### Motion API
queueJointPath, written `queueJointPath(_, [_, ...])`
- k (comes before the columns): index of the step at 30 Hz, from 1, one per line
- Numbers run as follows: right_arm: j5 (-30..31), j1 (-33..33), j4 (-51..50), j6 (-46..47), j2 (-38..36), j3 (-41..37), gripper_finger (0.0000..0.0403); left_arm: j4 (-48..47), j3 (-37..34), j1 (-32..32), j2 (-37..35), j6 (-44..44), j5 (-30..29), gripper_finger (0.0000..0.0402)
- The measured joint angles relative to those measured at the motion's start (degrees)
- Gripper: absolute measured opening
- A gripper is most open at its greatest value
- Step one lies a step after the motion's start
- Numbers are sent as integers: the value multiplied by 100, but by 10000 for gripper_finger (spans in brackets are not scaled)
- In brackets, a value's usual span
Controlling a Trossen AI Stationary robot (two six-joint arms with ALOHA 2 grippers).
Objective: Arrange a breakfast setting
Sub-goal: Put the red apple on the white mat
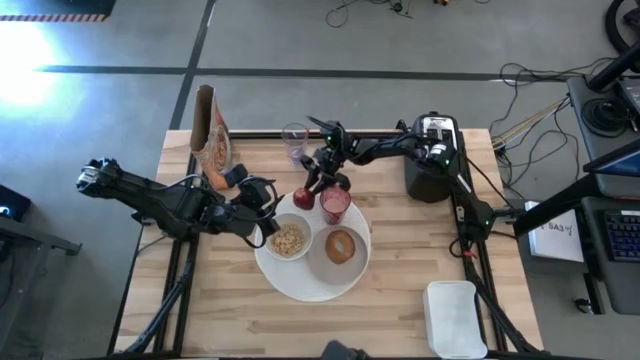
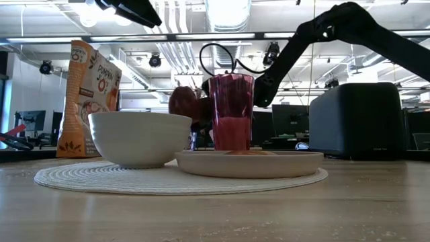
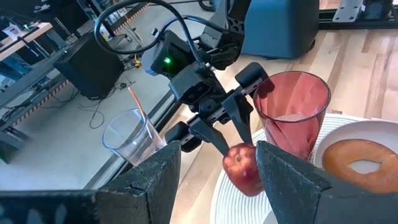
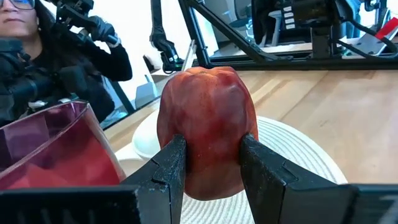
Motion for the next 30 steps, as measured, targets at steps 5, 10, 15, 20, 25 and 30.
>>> queueJointPath(5, [21,76,-63,-76,0,-15,116,-20,0,0,0,0,11,194])
queueJointPath(10, [341,118,-307,-408,0,-105,116,-71,0,0,0,1,13,194])
queueJointPath(15, [448,127,-289,-494,0,-136,116,-74,0,0,0,0,13,194])
queueJointPath(20, [809,127,-287,-446,0,-165,116,-76,-2,0,0,0,13,194])
queueJointPath(25, [1314,127,-283,-369,0,-265,116,-82,-1,0,0,0,13,194])
queueJointPath(30, [1360,127,-285,-264,0,-334,116,-92,0,2,0,0,13,194])
